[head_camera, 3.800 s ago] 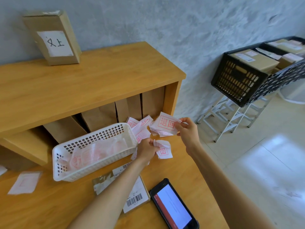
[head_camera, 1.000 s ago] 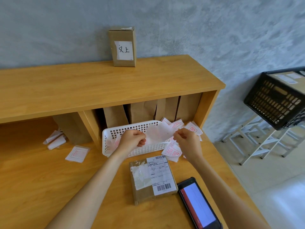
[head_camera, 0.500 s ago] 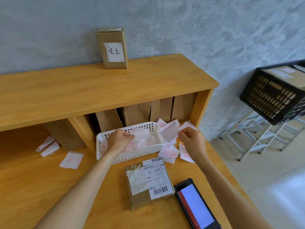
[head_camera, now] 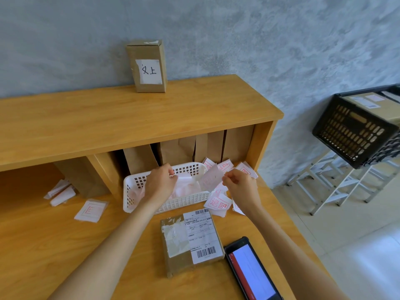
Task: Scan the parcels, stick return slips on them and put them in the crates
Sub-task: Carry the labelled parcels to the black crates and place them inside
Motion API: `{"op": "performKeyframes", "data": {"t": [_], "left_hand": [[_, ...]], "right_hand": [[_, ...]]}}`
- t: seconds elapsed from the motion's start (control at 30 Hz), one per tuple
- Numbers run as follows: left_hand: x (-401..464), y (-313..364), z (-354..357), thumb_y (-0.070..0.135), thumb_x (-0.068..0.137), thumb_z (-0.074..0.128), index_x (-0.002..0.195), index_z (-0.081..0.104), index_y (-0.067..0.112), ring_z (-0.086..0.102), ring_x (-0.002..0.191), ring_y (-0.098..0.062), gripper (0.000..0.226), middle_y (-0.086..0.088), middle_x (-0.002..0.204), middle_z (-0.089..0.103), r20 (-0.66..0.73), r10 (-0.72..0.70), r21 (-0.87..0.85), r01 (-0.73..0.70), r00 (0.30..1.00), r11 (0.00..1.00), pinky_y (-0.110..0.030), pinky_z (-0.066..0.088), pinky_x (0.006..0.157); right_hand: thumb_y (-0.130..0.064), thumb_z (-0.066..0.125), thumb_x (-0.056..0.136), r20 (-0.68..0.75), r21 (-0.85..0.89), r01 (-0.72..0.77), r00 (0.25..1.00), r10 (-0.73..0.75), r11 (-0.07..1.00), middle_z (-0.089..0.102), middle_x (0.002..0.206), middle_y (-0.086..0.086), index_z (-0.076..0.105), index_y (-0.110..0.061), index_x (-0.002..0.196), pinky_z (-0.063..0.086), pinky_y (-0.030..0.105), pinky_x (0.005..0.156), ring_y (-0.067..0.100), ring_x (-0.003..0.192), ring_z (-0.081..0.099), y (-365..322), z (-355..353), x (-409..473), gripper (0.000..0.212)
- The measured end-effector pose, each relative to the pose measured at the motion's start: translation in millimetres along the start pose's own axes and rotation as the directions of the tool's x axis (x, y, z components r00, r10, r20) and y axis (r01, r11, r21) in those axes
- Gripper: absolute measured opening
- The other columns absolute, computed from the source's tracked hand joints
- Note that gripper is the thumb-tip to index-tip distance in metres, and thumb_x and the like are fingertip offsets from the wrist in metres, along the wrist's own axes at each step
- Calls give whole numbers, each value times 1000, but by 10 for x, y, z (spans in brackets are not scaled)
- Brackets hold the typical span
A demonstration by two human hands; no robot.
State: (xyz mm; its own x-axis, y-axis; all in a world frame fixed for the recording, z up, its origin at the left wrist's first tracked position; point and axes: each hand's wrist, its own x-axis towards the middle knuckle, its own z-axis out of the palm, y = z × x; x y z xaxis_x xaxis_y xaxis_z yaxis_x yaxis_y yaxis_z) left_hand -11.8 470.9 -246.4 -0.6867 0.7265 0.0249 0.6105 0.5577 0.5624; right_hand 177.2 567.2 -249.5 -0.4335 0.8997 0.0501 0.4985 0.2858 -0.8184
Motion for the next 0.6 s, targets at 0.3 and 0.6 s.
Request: {"op": "performKeyframes", "data": {"t": [0.3,0.6], "left_hand": [[-265,496,88,38,90,67,94,70,9,71,79,-19,30,-5,83,74,529,-106,-649,482,842,588,-30,57,80],[-421,303,84,19,94,61,103,67,11,69,78,-20,13,-8,91,74,474,-195,-707,503,859,498,-26,58,70]], "right_hand": [[-20,61,93,153,-49,188,972,-179,981,66,82,-9,70,-16,96,45,14,67,1,75,59,-84,146,-161,11],[-27,67,90,264,2,185,948,-179,983,69,95,-11,72,-20,105,46,12,70,0,83,60,18,70,-236,17]]}}
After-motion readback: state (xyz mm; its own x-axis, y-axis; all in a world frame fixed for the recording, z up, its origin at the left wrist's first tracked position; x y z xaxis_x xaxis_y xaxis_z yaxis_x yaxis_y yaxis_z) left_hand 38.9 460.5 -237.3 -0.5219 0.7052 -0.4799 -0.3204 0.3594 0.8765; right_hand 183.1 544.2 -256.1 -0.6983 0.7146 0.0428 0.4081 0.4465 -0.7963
